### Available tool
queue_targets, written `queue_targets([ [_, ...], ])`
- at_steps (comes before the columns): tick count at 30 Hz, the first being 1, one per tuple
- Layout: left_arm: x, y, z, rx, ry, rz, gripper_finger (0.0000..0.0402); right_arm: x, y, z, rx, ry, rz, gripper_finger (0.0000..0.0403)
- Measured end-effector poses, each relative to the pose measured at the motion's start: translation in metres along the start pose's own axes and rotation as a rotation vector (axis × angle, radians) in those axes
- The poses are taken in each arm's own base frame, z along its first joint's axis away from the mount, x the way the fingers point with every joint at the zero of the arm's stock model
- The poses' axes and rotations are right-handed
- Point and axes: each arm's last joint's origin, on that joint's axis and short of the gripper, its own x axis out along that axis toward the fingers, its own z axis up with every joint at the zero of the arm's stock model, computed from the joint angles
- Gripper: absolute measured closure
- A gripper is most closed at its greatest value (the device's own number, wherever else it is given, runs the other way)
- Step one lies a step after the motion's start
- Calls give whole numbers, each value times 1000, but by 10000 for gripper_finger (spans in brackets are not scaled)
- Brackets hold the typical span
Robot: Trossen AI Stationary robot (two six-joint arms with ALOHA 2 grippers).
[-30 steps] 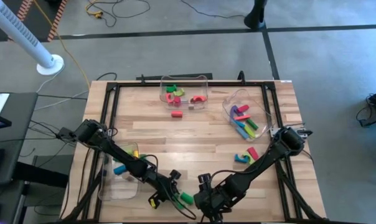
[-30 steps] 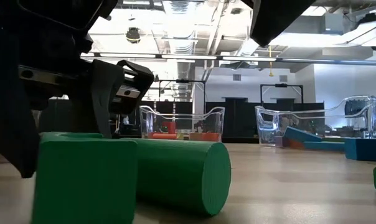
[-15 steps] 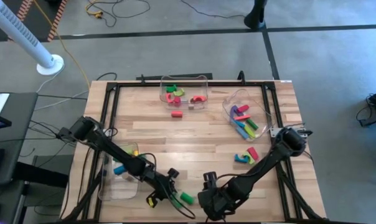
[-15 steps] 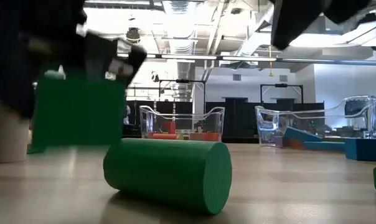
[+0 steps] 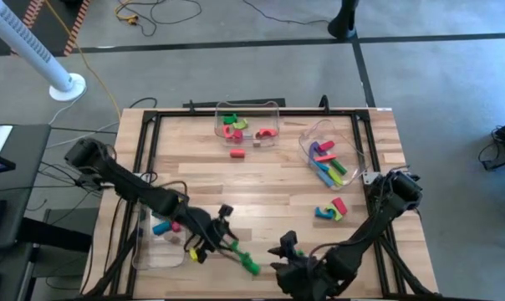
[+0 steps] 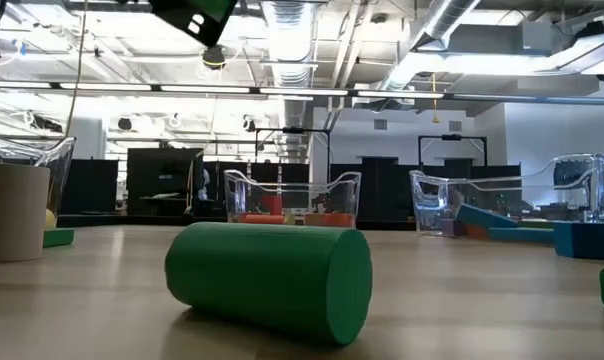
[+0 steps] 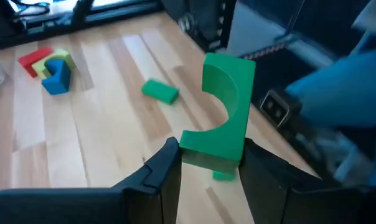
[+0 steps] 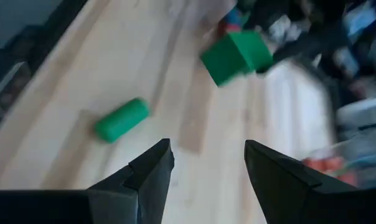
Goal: Sort blocks by size
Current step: Put the green arch block into the middle transparent bin
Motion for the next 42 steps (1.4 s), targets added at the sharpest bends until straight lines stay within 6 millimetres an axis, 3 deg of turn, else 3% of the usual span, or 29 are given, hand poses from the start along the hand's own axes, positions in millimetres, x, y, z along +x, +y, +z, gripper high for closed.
queue_targets([
  [12,-10,31,8,-203,-77,-100,266,7,-13,15,-208,-69,-198,168],
  [42,-12,42,14,-270,-149,-126,266,33,-38,26,-172,-117,-186,169],
])
